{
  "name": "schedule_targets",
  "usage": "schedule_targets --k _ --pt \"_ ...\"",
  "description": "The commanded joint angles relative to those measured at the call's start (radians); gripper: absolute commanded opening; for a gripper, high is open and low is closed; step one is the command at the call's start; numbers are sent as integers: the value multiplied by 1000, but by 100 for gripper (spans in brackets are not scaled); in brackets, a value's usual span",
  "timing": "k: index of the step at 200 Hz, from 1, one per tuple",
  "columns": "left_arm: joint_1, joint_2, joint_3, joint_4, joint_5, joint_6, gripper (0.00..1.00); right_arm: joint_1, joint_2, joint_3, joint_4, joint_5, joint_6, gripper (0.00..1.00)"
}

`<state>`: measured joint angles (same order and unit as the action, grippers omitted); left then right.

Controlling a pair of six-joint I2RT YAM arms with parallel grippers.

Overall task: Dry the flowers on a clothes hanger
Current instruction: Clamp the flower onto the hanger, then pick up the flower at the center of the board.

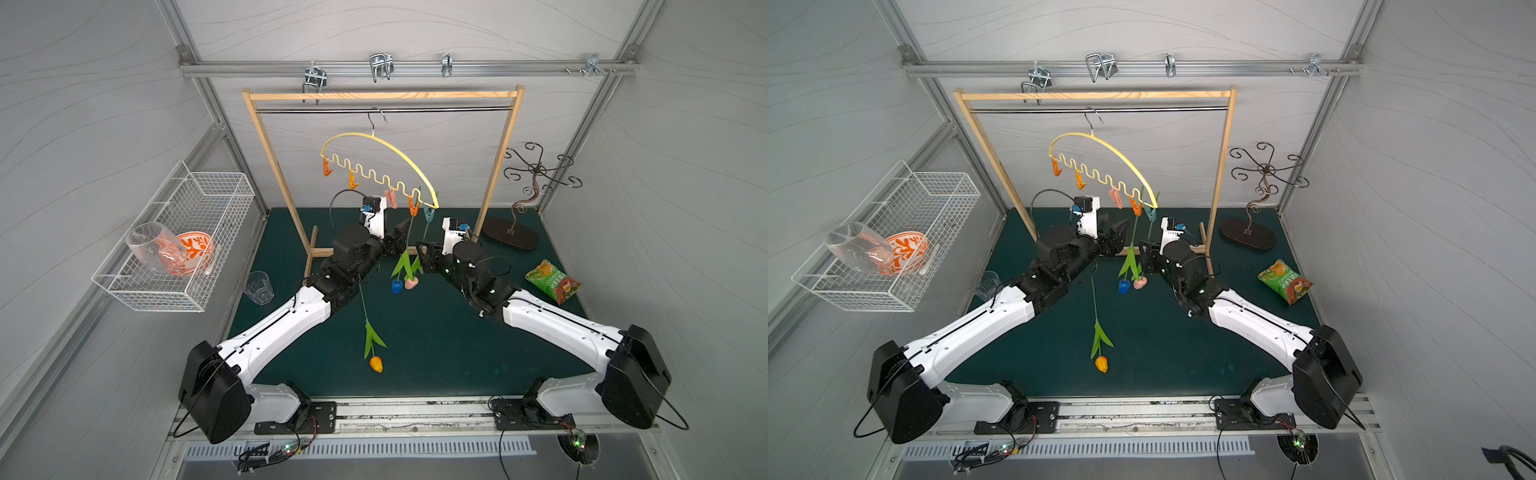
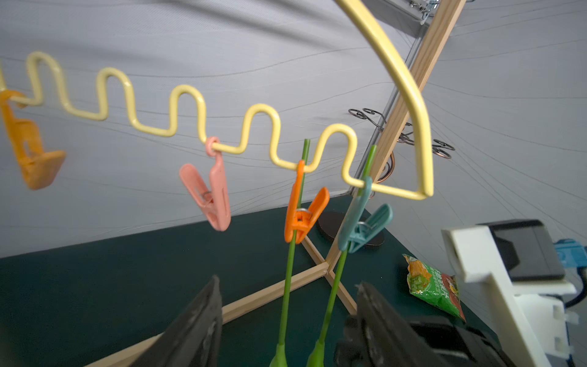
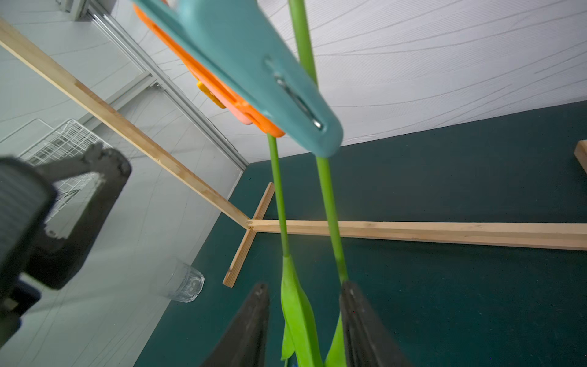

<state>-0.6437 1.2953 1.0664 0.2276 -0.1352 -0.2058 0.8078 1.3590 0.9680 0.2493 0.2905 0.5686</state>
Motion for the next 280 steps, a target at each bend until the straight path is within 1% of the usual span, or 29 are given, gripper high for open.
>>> schedule_targets --k 1,35,59,86,101,110,122,130,139,148,159,167,180,200,211,227,248,264,280 --pt "-4 -73 -37 -2 -60 -39 69 -5 34 58 -8 78 -17 42" --pt "-4 -186 -103 -85 -110 -106 68 -49 126 136 -38 168 -17 42" --pt "-4 -272 -167 -157 -197 -170 68 -69 159 177 -64 172 -21 43" --pt "-4 -345 -264 -183 -268 -235 69 -73 161 183 -76 152 -31 43" --pt "-4 -366 -304 -224 -299 -284 69 -72 135 156 -87 124 -8 43" --pt "-4 -375 -319 -268 -327 -335 69 -69 104 126 -98 97 9 43" --pt "-4 -380 -334 -358 -389 -431 72 -52 44 73 -115 60 20 43" --pt "-3 -383 -336 -449 -442 -512 74 -33 -4 37 -132 40 21 43" --pt "0 -384 -345 -543 -500 -596 77 4 -62 -1 -157 33 10 43" --pt "4 -386 -371 -590 -525 -643 79 46 -111 -31 -180 40 -3 43" --pt "15 -392 -427 -572 -514 -667 81 113 -171 -61 -215 53 -23 43" --pt "37 -393 -470 -541 -476 -685 83 166 -202 -77 -237 73 -42 44" --pt "104 -380 -544 -476 -357 -720 84 253 -229 -95 -269 107 -55 44" --pt "254 -323 -625 -388 -138 -765 84 350 -201 -93 -300 114 -56 44" --pt "309 -289 -638 -372 -83 -768 83 387 -151 -75 -310 124 -55 44" --pt "325 -261 -625 -374 -66 -747 83 417 -52 -22 -355 160 -50 43" --pt "325 -260 -609 -390 -73 -738 85 427 84 72 -436 196 -21 43" --pt "325 -285 -605 -415 -113 -722 86 428 184 131 -461 189 -8 42" --pt "326 -316 -619 -428 -163 -743 87 428 276 190 -489 167 1 42"
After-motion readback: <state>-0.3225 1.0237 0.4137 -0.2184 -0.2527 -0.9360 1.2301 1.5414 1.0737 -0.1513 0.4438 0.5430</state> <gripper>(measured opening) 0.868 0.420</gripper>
